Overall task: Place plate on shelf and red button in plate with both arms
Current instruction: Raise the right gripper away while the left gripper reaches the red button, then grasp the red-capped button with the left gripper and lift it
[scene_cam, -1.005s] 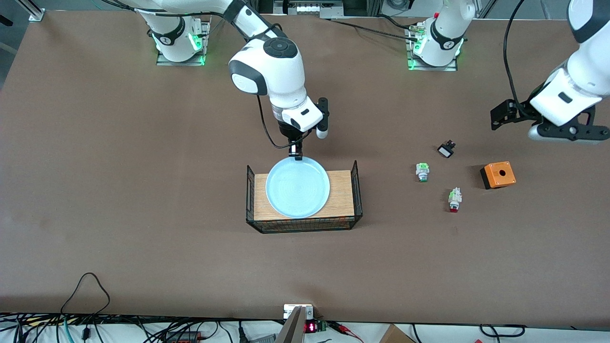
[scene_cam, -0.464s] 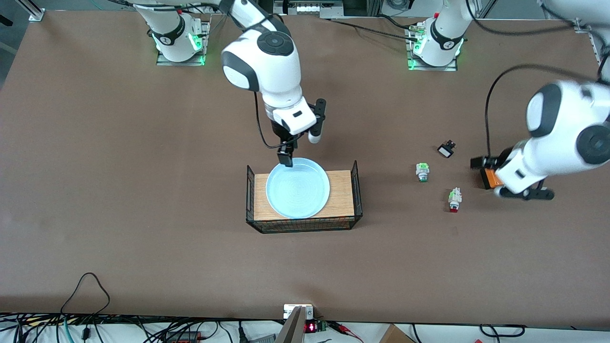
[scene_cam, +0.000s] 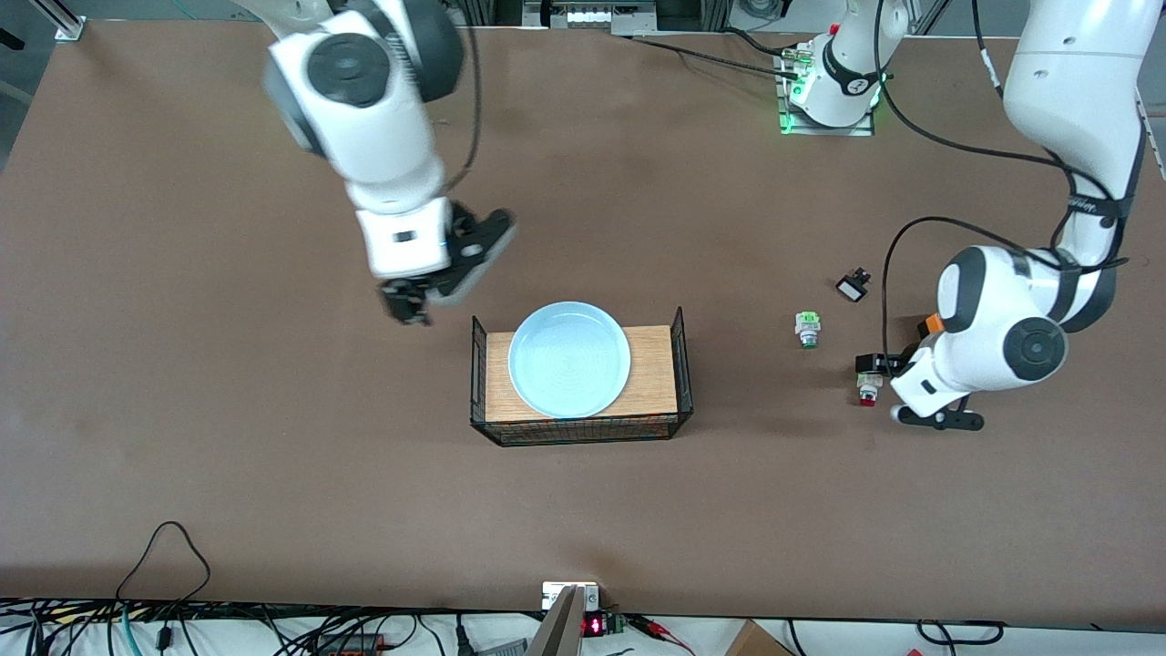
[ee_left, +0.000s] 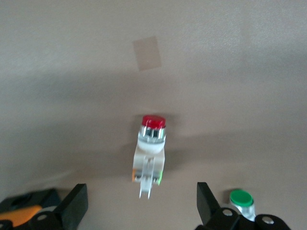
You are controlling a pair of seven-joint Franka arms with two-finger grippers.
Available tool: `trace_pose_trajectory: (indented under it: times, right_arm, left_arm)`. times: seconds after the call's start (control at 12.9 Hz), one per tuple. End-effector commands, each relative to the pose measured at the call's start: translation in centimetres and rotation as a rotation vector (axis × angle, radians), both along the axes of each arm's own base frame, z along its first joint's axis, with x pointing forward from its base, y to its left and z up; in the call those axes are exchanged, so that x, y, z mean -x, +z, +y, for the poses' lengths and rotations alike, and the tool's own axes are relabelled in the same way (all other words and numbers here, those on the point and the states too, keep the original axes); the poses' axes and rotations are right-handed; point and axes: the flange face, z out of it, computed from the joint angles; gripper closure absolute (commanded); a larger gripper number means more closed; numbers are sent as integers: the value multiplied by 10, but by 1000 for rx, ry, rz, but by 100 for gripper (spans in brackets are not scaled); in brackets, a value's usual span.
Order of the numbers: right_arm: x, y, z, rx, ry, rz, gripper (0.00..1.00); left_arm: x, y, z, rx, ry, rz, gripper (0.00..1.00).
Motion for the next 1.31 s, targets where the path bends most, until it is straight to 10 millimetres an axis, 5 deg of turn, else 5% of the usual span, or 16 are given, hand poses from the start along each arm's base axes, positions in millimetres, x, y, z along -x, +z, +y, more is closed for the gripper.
trace_pose_trajectory:
  times: [0.0, 0.08, 0.31, 0.54, 0.7, 0.85, 1.16, 1.24]
  right_arm:
    - [-10, 26, -62, -64, -247, 52, 0]
    - [-15, 37, -88, -96, -349, 62, 0]
    - [-17, 58, -150, -75, -546, 85, 0]
    - [-9, 79, -205, -93, -739, 111, 0]
    - [3, 86, -235, -119, -759, 141, 0]
    - [8, 87, -257, -115, -774, 140, 0]
    - [18, 92, -270, -107, -798, 138, 0]
    - [24, 92, -275, -96, -790, 144, 0]
  left_arm:
    - [-6, -24, -2, 1, -66, -33, 0]
    - [-4, -36, -2, 5, -71, -21, 0]
    - [7, -52, 0, 9, -71, 21, 44]
    - [1, -42, 4, 15, -113, 5, 79]
    - [-3, -25, -4, 23, -176, -20, 85]
    - [-7, 9, -21, 29, -204, 10, 86]
    - [-32, 141, -82, 90, -260, 71, 86]
    - [-32, 159, -96, 132, -265, 77, 86]
